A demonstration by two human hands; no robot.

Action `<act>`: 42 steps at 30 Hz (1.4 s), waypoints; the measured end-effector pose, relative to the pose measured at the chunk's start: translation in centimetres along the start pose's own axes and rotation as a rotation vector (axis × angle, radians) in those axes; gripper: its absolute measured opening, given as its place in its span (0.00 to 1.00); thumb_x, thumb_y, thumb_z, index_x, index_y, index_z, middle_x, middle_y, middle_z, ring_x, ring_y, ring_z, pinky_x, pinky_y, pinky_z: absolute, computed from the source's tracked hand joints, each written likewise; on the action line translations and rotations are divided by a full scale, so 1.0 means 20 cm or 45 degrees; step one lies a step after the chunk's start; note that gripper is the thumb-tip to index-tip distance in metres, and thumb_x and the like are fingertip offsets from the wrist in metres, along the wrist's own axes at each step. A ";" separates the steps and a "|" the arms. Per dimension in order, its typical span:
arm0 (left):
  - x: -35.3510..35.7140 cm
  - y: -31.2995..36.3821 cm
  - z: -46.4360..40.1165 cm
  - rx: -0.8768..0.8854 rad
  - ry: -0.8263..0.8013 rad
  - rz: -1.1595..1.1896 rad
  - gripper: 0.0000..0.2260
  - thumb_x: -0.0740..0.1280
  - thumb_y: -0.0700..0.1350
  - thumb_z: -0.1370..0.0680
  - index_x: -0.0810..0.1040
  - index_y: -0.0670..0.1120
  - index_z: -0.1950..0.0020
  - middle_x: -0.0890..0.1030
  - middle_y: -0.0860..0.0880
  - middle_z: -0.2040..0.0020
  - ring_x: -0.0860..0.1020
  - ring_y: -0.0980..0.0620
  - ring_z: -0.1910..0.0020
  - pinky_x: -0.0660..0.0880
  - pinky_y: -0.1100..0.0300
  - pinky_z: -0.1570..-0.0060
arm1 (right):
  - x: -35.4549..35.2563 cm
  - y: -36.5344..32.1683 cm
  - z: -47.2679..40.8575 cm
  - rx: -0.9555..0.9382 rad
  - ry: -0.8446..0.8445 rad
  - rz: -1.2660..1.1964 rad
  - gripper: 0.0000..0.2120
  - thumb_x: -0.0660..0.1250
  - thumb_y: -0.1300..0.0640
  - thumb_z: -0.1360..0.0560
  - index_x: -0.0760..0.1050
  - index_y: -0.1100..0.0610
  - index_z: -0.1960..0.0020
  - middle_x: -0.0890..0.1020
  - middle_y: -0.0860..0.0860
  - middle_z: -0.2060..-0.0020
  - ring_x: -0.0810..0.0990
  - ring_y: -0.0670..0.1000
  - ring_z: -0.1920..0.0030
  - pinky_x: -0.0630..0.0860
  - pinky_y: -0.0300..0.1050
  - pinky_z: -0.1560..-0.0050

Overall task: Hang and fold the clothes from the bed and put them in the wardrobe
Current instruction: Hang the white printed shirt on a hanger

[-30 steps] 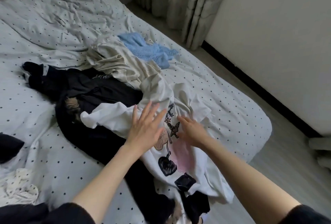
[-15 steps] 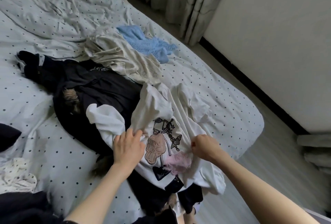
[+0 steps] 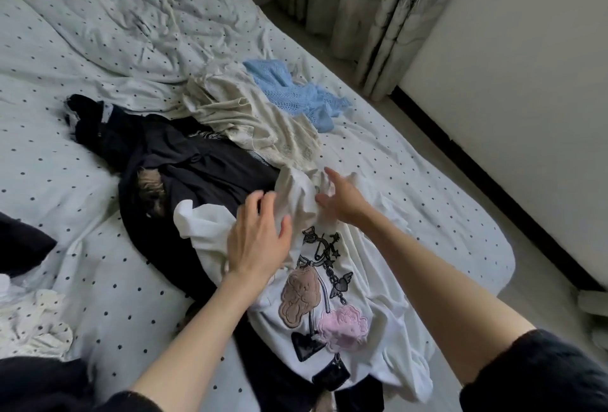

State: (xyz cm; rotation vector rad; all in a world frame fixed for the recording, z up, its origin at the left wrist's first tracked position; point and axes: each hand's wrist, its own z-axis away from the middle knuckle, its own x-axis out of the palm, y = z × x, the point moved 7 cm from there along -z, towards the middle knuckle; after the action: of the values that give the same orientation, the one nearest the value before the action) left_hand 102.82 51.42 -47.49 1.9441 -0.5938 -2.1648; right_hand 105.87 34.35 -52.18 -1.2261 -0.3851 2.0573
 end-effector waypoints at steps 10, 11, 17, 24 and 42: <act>0.03 0.21 -0.14 0.000 -0.215 0.324 0.07 0.59 0.38 0.24 0.66 0.44 0.62 0.71 0.47 0.62 0.74 0.39 0.55 0.64 0.52 0.61 | -0.24 0.19 0.18 0.155 0.252 -0.406 0.06 0.65 0.61 0.26 0.74 0.59 0.62 0.76 0.51 0.66 0.72 0.50 0.63 0.67 0.42 0.64; 0.00 0.25 -0.13 0.010 -0.211 0.367 0.10 0.59 0.37 0.25 0.63 0.45 0.65 0.69 0.48 0.65 0.73 0.40 0.58 0.62 0.53 0.63 | -0.30 0.24 0.23 0.185 0.312 -0.456 0.09 0.65 0.61 0.26 0.71 0.57 0.65 0.74 0.50 0.68 0.70 0.48 0.66 0.65 0.41 0.66; -0.12 0.74 -0.01 0.259 -0.327 0.513 0.06 0.57 0.34 0.25 0.70 0.42 0.53 0.74 0.44 0.60 0.72 0.43 0.57 0.66 0.54 0.61 | -0.66 0.48 0.74 0.247 0.708 -0.699 0.13 0.69 0.54 0.27 0.68 0.59 0.64 0.70 0.53 0.67 0.68 0.50 0.65 0.64 0.45 0.63; -0.05 1.52 0.47 0.640 -0.537 0.588 0.06 0.66 0.46 0.25 0.72 0.49 0.50 0.77 0.52 0.59 0.75 0.55 0.60 0.69 0.61 0.62 | -0.98 1.01 1.71 0.188 1.284 -0.951 0.18 0.69 0.62 0.28 0.65 0.55 0.72 0.65 0.43 0.76 0.61 0.40 0.76 0.58 0.32 0.76; 0.61 2.92 2.18 1.517 -0.833 0.338 0.07 0.65 0.47 0.22 0.76 0.43 0.51 0.77 0.49 0.61 0.73 0.51 0.61 0.63 0.62 0.68 | -0.56 2.41 3.86 0.900 1.867 -0.915 0.07 0.71 0.60 0.28 0.72 0.56 0.57 0.73 0.49 0.72 0.68 0.47 0.70 0.65 0.40 0.66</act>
State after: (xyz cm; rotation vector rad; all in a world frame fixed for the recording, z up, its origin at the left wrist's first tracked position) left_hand 50.56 1.45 -32.22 1.1646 -2.5058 -2.4220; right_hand 23.23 -0.31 -33.13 -1.4458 0.5040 0.2946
